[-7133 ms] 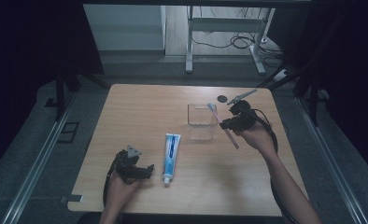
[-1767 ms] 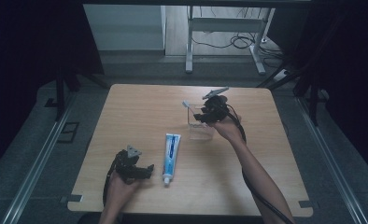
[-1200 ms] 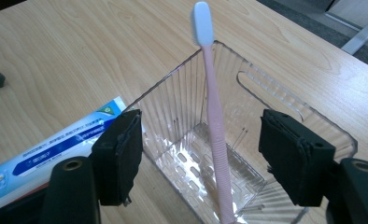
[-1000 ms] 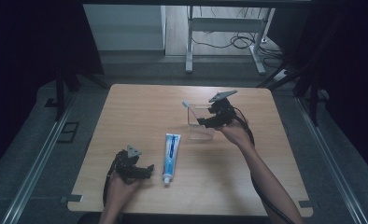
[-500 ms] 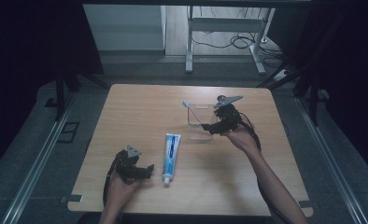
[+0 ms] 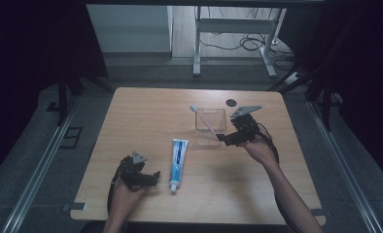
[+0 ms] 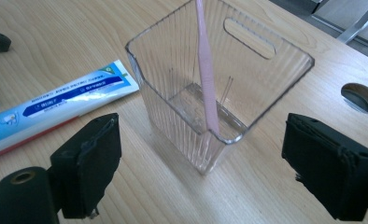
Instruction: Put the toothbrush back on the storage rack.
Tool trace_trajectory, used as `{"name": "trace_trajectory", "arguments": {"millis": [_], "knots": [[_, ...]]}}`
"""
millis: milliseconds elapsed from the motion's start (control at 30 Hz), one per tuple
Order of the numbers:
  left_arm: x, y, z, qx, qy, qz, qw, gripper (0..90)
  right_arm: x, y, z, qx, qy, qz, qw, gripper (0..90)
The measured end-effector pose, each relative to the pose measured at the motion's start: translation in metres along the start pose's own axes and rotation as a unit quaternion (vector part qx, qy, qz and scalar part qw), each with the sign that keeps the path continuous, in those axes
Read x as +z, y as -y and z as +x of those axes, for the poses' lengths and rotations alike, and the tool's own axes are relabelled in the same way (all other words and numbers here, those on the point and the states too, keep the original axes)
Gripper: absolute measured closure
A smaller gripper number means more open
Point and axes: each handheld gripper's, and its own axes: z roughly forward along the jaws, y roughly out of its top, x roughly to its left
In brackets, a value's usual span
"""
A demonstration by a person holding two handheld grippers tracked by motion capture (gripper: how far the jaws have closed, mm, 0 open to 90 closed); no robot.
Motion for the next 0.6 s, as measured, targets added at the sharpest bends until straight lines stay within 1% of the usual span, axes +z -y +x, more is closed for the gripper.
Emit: {"name": "trace_trajectory", "arguments": {"millis": [300,600], "knots": [[0.000,0.000,0.000,0.000,0.000,0.000,1.0000,2.2,-0.004,0.019,0.001,0.005,-0.004,0.002,1.0000,10.6],[0.000,0.000,0.000,0.000,0.000,0.000,1.0000,2.2,-0.007,0.032,0.004,0.005,-0.007,0.001,1.0000,10.6]]}}
